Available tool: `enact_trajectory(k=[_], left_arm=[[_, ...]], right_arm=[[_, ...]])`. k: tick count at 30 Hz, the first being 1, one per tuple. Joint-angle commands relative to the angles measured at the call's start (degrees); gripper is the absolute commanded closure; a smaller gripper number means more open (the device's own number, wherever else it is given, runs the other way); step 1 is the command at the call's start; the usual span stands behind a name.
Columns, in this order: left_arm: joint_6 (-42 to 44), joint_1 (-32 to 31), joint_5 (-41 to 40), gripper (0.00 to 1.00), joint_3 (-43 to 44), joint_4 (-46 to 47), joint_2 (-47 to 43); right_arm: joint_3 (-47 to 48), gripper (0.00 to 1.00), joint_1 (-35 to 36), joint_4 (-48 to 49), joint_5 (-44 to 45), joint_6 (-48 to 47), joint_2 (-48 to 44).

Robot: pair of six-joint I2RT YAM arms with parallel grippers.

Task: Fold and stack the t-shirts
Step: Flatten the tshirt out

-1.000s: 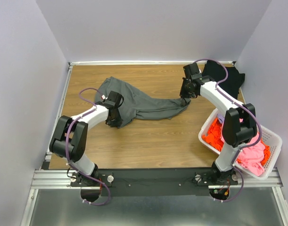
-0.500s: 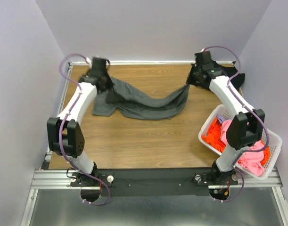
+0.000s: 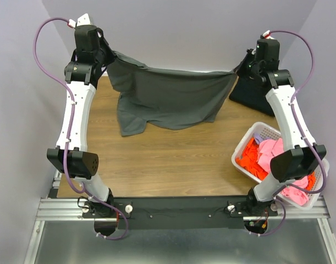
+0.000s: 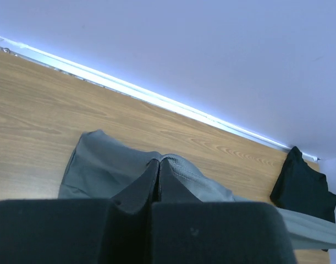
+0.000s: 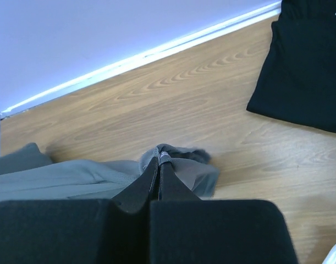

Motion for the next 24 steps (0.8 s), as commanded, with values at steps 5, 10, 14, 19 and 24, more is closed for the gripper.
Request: enact_trajectory(k=[5, 10, 14, 19, 24], left_arm=[[5.3, 0.2, 2.6, 1.00, 1.3, 6.1, -5.1], [8.8, 0.2, -0.6, 1.00, -0.8, 12.8, -12.1], [11.5, 0.2, -3.5, 1.00, -4.4, 18.7, -20.4], [15.1, 0.2, -4.4, 1.00, -9.3, 26.0, -27.1], [16.3, 0.2, -1.1, 1.00, -9.6, 27.6, -25.3]], right_arm=[[3.6, 0.99, -0.1, -1.8, -0.4, -4.6, -6.4], [5.9, 0.99, 0.0, -0.6, -0.5, -7.5, -11.1], [7.8, 0.99, -0.1, 2.4, 1.0, -8.9, -15.5], [8.3, 0.99, -0.1, 6.8, 3.0, -9.1, -18.5], [8.0, 0.99, -0.1, 8.0, 5.2, -8.8, -15.1]])
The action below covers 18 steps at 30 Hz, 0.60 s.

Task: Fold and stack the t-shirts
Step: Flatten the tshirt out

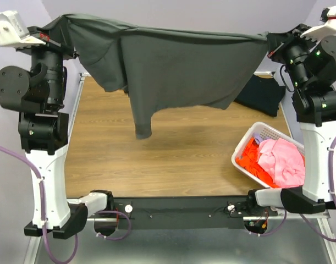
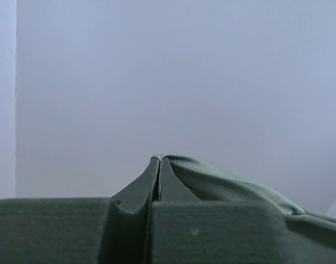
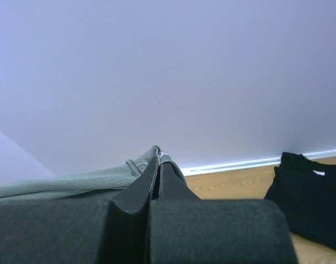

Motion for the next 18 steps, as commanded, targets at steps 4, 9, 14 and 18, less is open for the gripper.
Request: enact_trajectory(k=[4, 9, 14, 18], left_arm=[[1.7, 0.2, 5.1, 1.00, 5.7, -0.4, 12.4], [3.3, 0.2, 9.7, 1.00, 18.0, -7.0, 25.5], [5.4, 0.2, 11.0, 1.00, 24.9, -11.9, 32.4], [7.0, 0.2, 8.8, 1.00, 22.6, -11.9, 30.7]], right_arm=[[-0.3, 0.99, -0.3, 0.8, 5.0, 0.2, 10.0], [2.8, 0.99, -0.3, 0.8, 3.0, 0.5, 18.5], [4.8, 0.99, -0.3, 0.7, 2.4, 0.1, 24.8], [5.4, 0.99, -0.3, 0.8, 1.8, 0.7, 24.5]])
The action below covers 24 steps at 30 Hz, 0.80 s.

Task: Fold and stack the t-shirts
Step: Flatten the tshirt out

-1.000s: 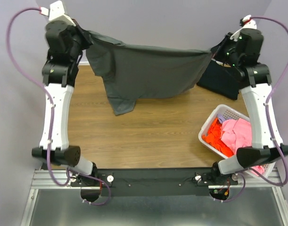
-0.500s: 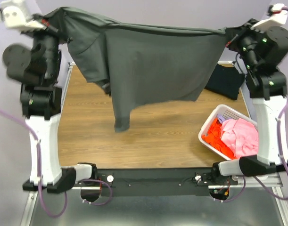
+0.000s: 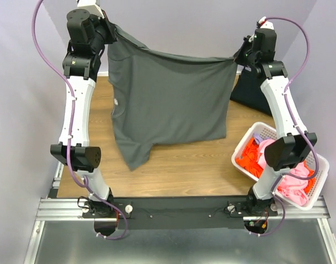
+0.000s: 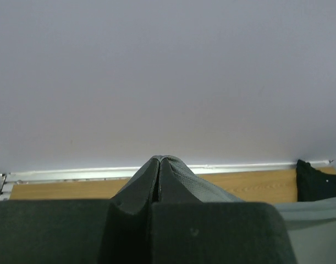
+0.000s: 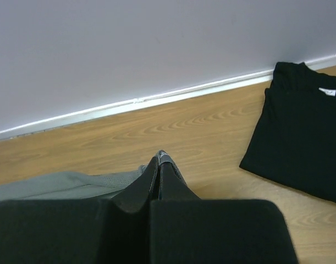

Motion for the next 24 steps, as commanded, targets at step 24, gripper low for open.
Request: enact_trajectory(k=[24], left_arm=[[7.0, 0.2, -10.1, 1.00, -16.1, -9.5, -32.4]], right_arm=[[-8.2, 0.99, 0.7, -5.6, -4.5, 2.6, -27.8]])
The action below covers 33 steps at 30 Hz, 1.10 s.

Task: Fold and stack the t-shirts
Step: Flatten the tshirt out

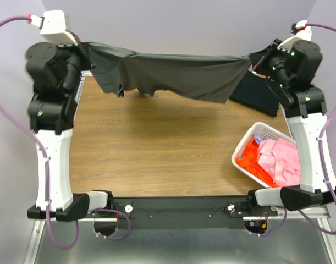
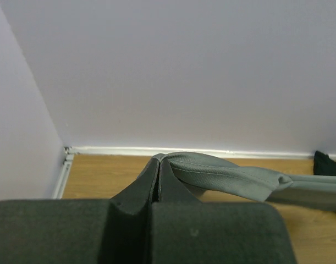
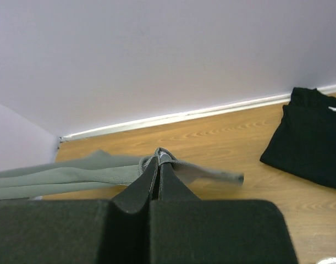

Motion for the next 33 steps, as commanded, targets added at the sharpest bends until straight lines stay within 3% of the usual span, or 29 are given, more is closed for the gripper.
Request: enact_trajectory(k=[1, 8, 9, 17, 21, 23, 26, 27, 28, 29, 30, 32, 33], left_arm=[[1.9, 0.2, -3.3, 1.00, 5.6, -3.8, -4.3], [1.8, 0.2, 2.4, 1.00, 17.9, -8.1, -1.2], [2.5, 0.2, 6.2, 1.00, 18.4, -8.1, -0.2], [4.4, 0.2, 12.3, 1.00, 10.2, -5.8, 8.4], [7.6, 0.2, 11.8, 1.00, 6.3, -1.6, 18.9], [8.4, 0.2, 11.9, 1.00, 10.1, -0.9, 28.3], [8.4, 0.2, 8.9, 0.97, 20.0, 0.6, 42.0], [7.7, 0.2, 7.5, 0.86, 23.1, 1.1, 45.1], [5.9, 0.2, 6.1, 0.54, 28.7, 2.6, 47.6], [4.8, 0.2, 4.7, 0.42, 30.6, 3.4, 49.7], [4.0, 0.2, 3.7, 0.36, 31.8, 4.4, 52.0], [1.1, 0.2, 3.5, 0.13, 30.2, 7.3, 50.8], [0.1, 0.0, 3.1, 0.07, 28.3, 7.9, 49.6]], right_arm=[[5.3, 0.99, 0.2, -4.6, -0.2, -0.3, -2.3], [9.1, 0.99, 0.2, -7.7, -0.7, 3.1, -2.5], [8.7, 0.99, 0.1, -7.7, -0.1, 4.1, -2.4], [3.9, 0.99, 0.2, -6.2, 5.1, 7.1, 3.7], [-3.1, 0.99, 0.2, 0.9, 7.7, 8.7, 8.9], [-6.6, 0.99, 0.1, 6.1, 7.8, 8.5, 12.5], [-3.5, 0.99, 0.1, 9.2, 9.3, 7.8, 23.2], [-1.3, 0.99, 0.0, 9.2, 9.9, 7.1, 26.8], [0.8, 0.98, 0.0, 9.3, 9.9, 6.7, 32.7], [3.4, 0.91, 0.0, 9.3, 9.3, 6.1, 36.2], [8.3, 0.68, -0.1, 9.2, 6.2, 4.8, 38.7], [12.7, 0.41, -0.1, 9.1, 2.1, 3.6, 44.0], [13.0, 0.36, 0.0, 9.1, 1.4, 3.6, 44.6]])
